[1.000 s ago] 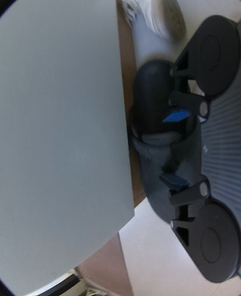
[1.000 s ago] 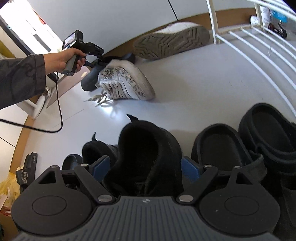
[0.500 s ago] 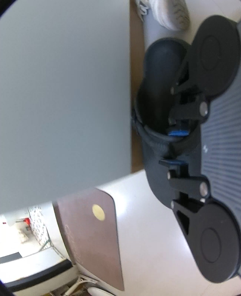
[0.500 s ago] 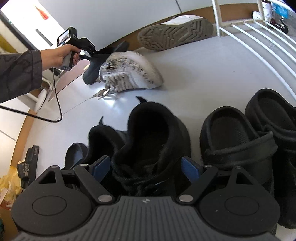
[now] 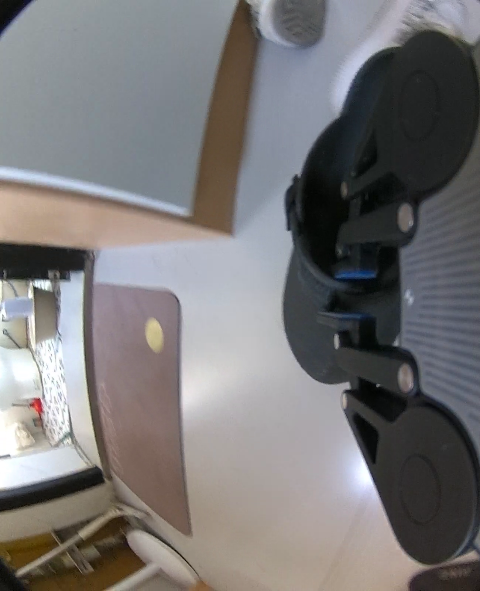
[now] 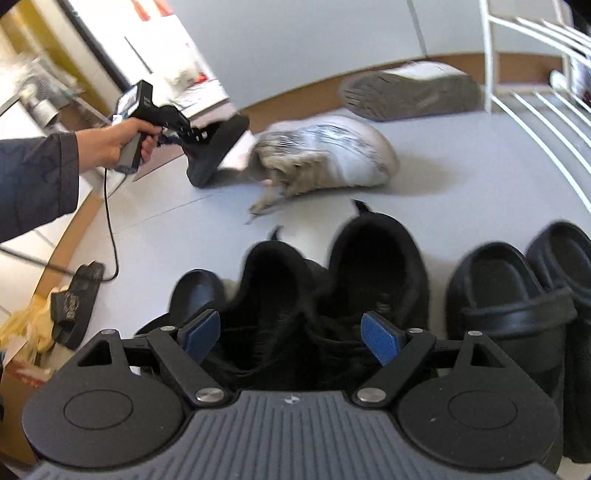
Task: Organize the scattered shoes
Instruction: 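Grasp the black clog by its strap with the left gripper, then lift and carry the black clog with the left gripper toward the right gripper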
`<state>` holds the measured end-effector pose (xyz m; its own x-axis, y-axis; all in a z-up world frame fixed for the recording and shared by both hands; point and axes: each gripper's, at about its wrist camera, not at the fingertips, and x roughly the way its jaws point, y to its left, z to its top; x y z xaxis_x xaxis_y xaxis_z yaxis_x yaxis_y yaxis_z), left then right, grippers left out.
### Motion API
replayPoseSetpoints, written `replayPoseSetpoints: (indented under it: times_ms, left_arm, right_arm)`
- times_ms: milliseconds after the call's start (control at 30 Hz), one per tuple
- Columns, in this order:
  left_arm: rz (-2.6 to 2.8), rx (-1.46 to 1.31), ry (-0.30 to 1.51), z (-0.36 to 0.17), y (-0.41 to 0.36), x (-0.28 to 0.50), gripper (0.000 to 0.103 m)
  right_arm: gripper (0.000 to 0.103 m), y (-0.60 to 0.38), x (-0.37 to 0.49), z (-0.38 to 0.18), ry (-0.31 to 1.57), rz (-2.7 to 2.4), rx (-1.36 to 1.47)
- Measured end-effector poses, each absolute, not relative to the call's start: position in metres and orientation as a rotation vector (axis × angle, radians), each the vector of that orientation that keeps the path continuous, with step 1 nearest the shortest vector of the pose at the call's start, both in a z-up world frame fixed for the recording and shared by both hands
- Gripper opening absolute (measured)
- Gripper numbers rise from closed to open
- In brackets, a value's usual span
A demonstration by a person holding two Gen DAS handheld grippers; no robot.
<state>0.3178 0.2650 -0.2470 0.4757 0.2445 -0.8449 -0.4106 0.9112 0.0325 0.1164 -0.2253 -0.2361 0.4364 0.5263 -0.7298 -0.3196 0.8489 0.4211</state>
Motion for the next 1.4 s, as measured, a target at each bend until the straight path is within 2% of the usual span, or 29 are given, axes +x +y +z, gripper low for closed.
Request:
replayPoseSetpoints:
  times_ms: [367,867,1233,1400]
  left_arm:
    - [0.378,-0.178,1.010,-0.240,0.306,0.245,0.017]
    - [0.366,-0.166,1.111,-0.243,0.285,0.137,0.017]
    - [0.430,-0.253,1.075,-0.243,0.298,0.082,0.018]
    - [0.442,-0.288,1.026,-0.251,0.295,0.061,0.018]
  right_arm:
    - [0.088,-0.178,0.107,-0.220,0.947,0.597,0.206]
    - [0.087,-0.131,0.109,-0.180,0.902,0.714,-0.002]
    - [0.087,-0.072,0.103,-0.126,0.906,0.780,-0.136]
    - [0.087,-0.044,0.100,-0.128,0.922,0.806,-0.176]
